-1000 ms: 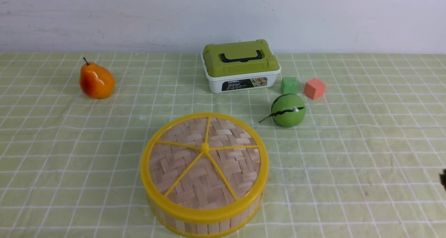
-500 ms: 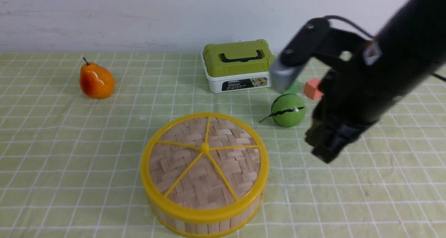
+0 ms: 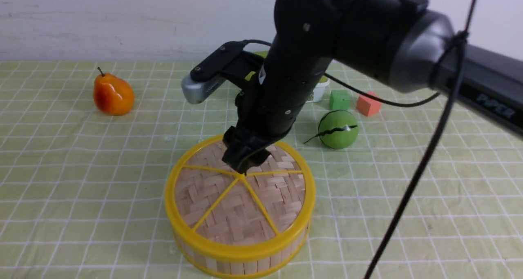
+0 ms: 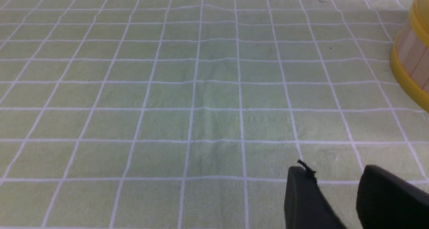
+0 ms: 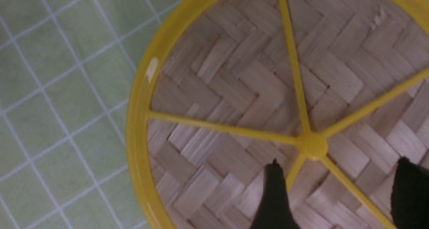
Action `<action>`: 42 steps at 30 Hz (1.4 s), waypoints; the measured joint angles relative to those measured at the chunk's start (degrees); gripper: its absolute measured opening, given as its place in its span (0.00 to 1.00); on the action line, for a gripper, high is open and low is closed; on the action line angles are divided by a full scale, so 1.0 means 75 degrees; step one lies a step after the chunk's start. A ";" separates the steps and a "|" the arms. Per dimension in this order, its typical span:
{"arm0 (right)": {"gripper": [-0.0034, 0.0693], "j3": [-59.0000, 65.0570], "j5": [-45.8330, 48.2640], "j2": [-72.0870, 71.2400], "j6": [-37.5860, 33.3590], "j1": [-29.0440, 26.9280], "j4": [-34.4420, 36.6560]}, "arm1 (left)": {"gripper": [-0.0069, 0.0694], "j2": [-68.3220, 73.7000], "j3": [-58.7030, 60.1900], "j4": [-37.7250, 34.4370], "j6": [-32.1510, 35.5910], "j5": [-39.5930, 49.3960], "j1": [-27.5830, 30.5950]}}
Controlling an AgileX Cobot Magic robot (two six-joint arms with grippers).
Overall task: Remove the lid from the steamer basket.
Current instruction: Use the right arm to lift the lid of the steamer, then use the right arm to place the steamer lid on the table
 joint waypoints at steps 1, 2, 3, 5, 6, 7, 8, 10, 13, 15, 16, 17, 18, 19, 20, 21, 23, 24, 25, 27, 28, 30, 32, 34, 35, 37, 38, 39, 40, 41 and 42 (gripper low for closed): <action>0.65 -0.0026 -0.0083 0.0108 0.0008 0.0000 0.0007 | 0.40 0.0000 0.0000 0.0000 0.0000 0.0000 0.0000; 0.66 -0.0058 -0.0187 0.0256 0.0034 0.0000 0.0006 | 0.40 0.0000 0.0000 0.0000 0.0000 0.0000 0.0000; 0.66 -0.0058 -0.0268 0.0359 0.0052 0.0000 0.0006 | 0.40 0.0000 0.0000 0.0000 0.0000 0.0000 0.0000; 0.64 -0.0058 -0.0340 0.0546 0.0069 0.0000 0.0006 | 0.40 0.0000 0.0000 0.0000 0.0000 0.0000 0.0000; 0.61 -0.0058 -0.0369 0.0617 0.0069 0.0000 0.0006 | 0.40 0.0000 0.0000 0.0000 0.0000 0.0000 0.0000; 0.59 -0.0058 -0.0377 0.0681 0.0069 0.0000 0.0006 | 0.40 0.0000 0.0000 0.0000 0.0000 0.0000 0.0000; 0.56 -0.0058 -0.0379 0.0711 0.0071 0.0000 0.0006 | 0.40 0.0000 0.0000 0.0000 0.0000 0.0000 0.0000; 0.49 -0.0058 -0.0368 0.0784 0.0087 0.0000 0.0018 | 0.40 0.0000 0.0000 0.0000 0.0000 0.0000 0.0000; 0.29 -0.0076 -0.0296 0.0776 0.0093 0.0000 0.0031 | 0.40 0.0000 0.0000 0.0000 0.0000 0.0000 0.0000; 0.16 -0.0112 -0.0289 0.0776 0.0093 0.0000 -0.0005 | 0.40 0.0000 0.0000 0.0000 0.0000 0.0000 0.0000; 0.14 -0.0122 -0.0259 0.0755 0.0093 0.0000 -0.0005 | 0.40 0.0000 0.0000 0.0000 0.0000 0.0000 0.0000; 0.15 -0.0130 -0.0165 0.0711 0.0093 0.0000 -0.0011 | 0.40 0.0000 0.0000 0.0000 0.0000 0.0000 0.0000; 0.15 -0.0138 -0.0147 0.0711 0.0093 0.0000 -0.0011 | 0.40 0.0000 0.0000 0.0000 0.0000 0.0000 0.0000; 0.15 -0.0223 0.0082 0.0583 0.0102 0.0000 -0.0011 | 0.40 0.0000 0.0000 0.0000 0.0000 0.0000 0.0000; 0.15 -0.0256 0.0156 0.0539 0.0102 0.0000 -0.0025 | 0.40 0.0000 0.0000 0.0000 0.0000 0.0000 0.0000; 0.15 -0.0314 0.0261 0.0392 0.0102 -0.0017 -0.0046 | 0.40 0.0000 0.0000 0.0000 0.0000 0.0000 0.0000; 0.15 -0.0409 0.0438 -0.0027 0.0095 -0.0093 -0.0127 | 0.40 0.0000 0.0000 0.0000 0.0000 0.0000 0.0000; 0.15 -0.0435 0.0558 -0.0394 0.0095 -0.0199 -0.0201 | 0.40 0.0000 0.0000 0.0000 0.0000 0.0000 0.0000; 0.15 -0.0434 0.0637 -0.0797 0.0095 -0.0371 -0.0286 | 0.40 0.0000 0.0000 0.0000 0.0000 0.0000 0.0000; 0.15 -0.0334 0.0664 -0.1387 0.0148 -0.0785 -0.0372 | 0.40 0.0000 0.0000 0.0000 0.0000 0.0000 0.0000; 0.15 -0.0208 0.0664 -0.1579 0.0185 -0.1024 -0.0399 | 0.40 0.0000 0.0000 0.0000 0.0000 0.0000 0.0000; 0.15 0.0097 0.0664 -0.2007 0.0226 -0.1429 -0.0442 | 0.40 0.0000 0.0000 0.0000 0.0000 0.0000 0.0000; 0.15 0.1092 0.0654 -0.2622 0.0243 -0.2291 -0.0541 | 0.40 0.0000 0.0000 0.0000 0.0000 0.0000 0.0000; 0.15 0.2075 0.0403 -0.2956 0.0297 -0.2910 -0.0597 | 0.40 0.0000 0.0000 0.0000 0.0000 0.0000 0.0000; 0.15 0.2532 0.0227 -0.3037 0.0355 -0.3096 -0.0597 | 0.40 0.0000 0.0000 0.0000 0.0000 0.0000 0.0000; 0.15 0.4015 -0.0849 -0.3203 0.0554 -0.3843 -0.0402 | 0.40 0.0000 0.0000 0.0000 0.0000 0.0000 0.0000; 0.15 0.4109 -0.1020 -0.3203 0.0567 -0.3881 -0.0379 | 0.40 0.0000 0.0000 0.0000 0.0000 0.0000 0.0000; 0.15 0.4721 -0.1625 -0.3184 0.0602 -0.4088 -0.0201 | 0.40 0.0000 0.0000 0.0000 0.0000 0.0000 0.0000; 0.15 0.4876 -0.1710 -0.3172 0.0602 -0.4130 -0.0147 | 0.40 0.0000 0.0000 0.0000 0.0000 0.0000 0.0000; 0.15 0.5395 -0.2421 -0.3053 0.0602 -0.4222 0.0039 | 0.40 0.0000 0.0000 0.0000 0.0000 0.0000 0.0000; 0.15 0.5640 -0.2722 -0.2974 0.0602 -0.4257 0.0136 | 0.40 0.0000 0.0000 0.0000 0.0000 0.0000 0.0000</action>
